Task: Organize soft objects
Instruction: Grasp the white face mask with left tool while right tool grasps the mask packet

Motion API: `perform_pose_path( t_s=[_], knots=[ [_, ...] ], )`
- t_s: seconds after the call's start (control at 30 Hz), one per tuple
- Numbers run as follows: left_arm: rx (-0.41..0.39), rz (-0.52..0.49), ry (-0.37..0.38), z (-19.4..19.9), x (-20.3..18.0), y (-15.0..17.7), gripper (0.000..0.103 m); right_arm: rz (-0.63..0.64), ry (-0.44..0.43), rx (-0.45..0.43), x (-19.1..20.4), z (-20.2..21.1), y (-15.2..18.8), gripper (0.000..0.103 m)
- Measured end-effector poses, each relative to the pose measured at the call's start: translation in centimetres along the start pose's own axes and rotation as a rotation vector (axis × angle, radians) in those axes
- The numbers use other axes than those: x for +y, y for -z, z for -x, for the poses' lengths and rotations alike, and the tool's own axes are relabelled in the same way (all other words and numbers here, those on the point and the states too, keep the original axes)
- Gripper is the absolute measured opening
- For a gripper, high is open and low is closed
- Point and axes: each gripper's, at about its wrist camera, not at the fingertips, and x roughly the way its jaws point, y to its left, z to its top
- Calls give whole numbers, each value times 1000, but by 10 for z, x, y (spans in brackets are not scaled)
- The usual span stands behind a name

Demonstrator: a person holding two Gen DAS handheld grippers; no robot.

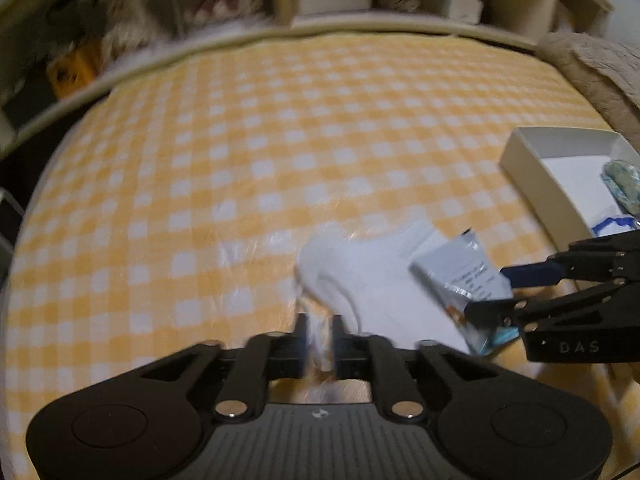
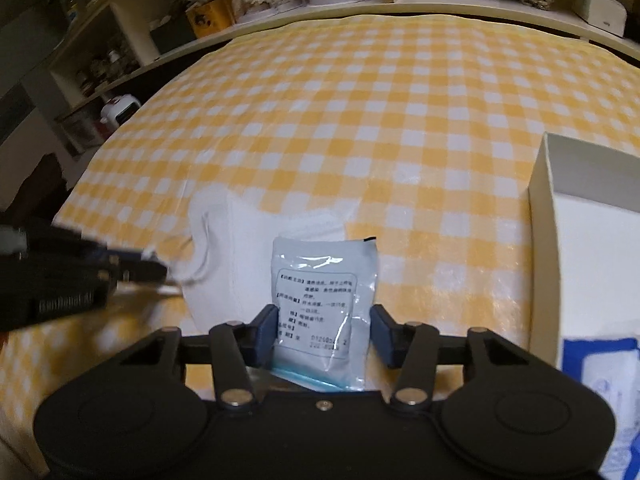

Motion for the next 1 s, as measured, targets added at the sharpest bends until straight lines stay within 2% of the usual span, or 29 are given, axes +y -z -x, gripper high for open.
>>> perform_pose_path(
  t_s=[0.03, 0.07, 0.1, 0.2, 0.33, 0.4, 0.5, 0.6, 0.73, 0.77, 0.83, 0.9, 0.93, 1.0],
  knots=[
    [-21, -17, 0, 4, -2, -1, 48, 2, -3, 3, -2, 2, 2, 50],
    [-41, -40, 7, 7, -6, -4, 62, -1, -7, 6, -4, 4, 4, 49],
    [-62, -62, 21, 10, -10, -4, 67, -7, -10, 9, -5, 5, 5, 49],
    [-98, -162, 75, 9, -30, -4, 67, -22, -17, 11, -10, 9, 8, 49],
    [-46, -290, 79, -11, -55, 0, 69, -85, -32, 11, -23, 16, 12, 47],
    [-21, -338, 72, -22, -64, 3, 78, -140, -56, 8, -33, 18, 12, 47],
    [-37, -345, 93, -29, -65, 5, 88, -198, -66, -4, -40, 18, 9, 47],
    [-22, -306, 124, -37, -62, 5, 91, -216, -63, -9, -45, 19, 9, 47],
    [-5, -259, 154, -42, -60, 5, 90, -208, -52, -16, -43, 17, 7, 47],
    [-1, -254, 154, -42, -60, 5, 86, -206, -51, -19, -43, 18, 6, 47],
    [-2, -251, 162, -42, -62, 5, 77, -213, -57, -21, -45, 18, 5, 47],
    [-17, -253, 178, -40, -65, 7, 61, -218, -59, -25, -46, 18, 3, 47],
    [-23, -252, 187, -39, -67, 7, 57, -217, -59, -30, -47, 19, 2, 47],
    [-31, -242, 192, -37, -70, 7, 42, -208, -53, -40, -46, 21, 1, 47]
  ],
)
